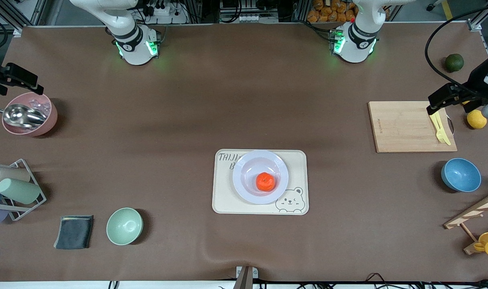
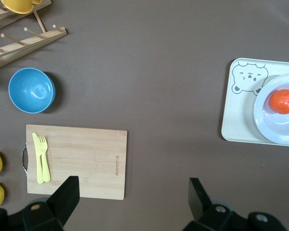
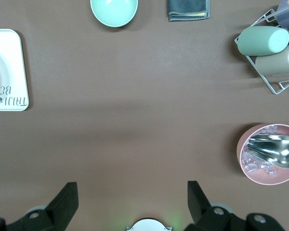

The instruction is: Place orange and plate with both arms

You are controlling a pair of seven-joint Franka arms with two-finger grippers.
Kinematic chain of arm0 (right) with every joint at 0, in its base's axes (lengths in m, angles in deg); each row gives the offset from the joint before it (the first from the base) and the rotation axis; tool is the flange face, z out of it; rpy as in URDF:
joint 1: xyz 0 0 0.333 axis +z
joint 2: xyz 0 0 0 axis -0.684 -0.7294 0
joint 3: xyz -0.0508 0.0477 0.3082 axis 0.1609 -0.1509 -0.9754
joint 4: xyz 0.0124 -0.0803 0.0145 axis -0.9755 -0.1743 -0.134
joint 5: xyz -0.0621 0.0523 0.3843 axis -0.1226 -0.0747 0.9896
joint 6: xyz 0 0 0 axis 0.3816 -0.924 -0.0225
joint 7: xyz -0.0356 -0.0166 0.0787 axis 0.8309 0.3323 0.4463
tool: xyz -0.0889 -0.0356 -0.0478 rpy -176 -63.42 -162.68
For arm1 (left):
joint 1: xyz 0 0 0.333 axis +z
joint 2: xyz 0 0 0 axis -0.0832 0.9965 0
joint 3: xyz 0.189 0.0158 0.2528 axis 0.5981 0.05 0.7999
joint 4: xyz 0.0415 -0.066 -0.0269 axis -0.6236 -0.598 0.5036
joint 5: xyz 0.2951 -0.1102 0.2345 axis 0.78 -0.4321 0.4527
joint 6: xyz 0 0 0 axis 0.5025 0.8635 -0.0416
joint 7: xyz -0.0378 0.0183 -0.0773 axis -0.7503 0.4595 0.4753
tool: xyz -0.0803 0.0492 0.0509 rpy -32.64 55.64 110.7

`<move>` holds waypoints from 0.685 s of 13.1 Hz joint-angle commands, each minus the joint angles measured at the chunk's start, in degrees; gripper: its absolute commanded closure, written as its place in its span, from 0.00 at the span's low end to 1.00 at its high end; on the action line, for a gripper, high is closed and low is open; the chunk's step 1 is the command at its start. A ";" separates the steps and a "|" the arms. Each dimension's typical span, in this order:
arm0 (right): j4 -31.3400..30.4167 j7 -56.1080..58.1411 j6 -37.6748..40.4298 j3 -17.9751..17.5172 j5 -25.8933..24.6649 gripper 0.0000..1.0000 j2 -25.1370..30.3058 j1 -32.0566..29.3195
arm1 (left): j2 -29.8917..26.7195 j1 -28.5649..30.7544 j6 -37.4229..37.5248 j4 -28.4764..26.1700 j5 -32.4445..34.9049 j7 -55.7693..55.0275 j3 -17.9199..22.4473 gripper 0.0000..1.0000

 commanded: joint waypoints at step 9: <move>-1.99 -1.06 -0.51 -0.07 -1.21 0.00 1.72 0.42 | -0.32 0.30 -1.15 0.55 -1.42 1.68 -0.16 0.00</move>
